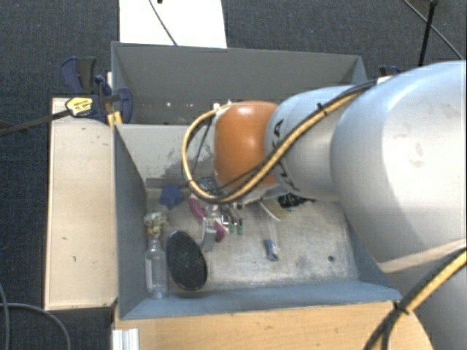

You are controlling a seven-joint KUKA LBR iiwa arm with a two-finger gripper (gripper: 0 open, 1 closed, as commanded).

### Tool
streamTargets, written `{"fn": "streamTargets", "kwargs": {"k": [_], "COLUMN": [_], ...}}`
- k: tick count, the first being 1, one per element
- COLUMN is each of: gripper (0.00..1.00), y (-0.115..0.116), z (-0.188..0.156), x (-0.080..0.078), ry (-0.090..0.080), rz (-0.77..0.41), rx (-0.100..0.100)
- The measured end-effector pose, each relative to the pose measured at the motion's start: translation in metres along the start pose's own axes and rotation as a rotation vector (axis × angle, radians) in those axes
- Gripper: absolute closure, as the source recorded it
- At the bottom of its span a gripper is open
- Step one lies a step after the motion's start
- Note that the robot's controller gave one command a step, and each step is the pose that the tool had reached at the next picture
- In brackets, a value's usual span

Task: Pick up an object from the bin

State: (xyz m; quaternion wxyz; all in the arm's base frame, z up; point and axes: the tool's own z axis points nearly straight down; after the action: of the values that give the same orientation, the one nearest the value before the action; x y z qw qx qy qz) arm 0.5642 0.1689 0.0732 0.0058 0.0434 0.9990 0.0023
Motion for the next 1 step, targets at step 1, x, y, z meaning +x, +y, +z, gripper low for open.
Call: {"fn": "streamTargets", "kwargs": {"k": [1], "gripper": [0.0], "y": [-0.0456], "z": [0.0003], "x": [-0.0101], "ry": [0.004], "rz": [0.012], "rx": [0.004]}}
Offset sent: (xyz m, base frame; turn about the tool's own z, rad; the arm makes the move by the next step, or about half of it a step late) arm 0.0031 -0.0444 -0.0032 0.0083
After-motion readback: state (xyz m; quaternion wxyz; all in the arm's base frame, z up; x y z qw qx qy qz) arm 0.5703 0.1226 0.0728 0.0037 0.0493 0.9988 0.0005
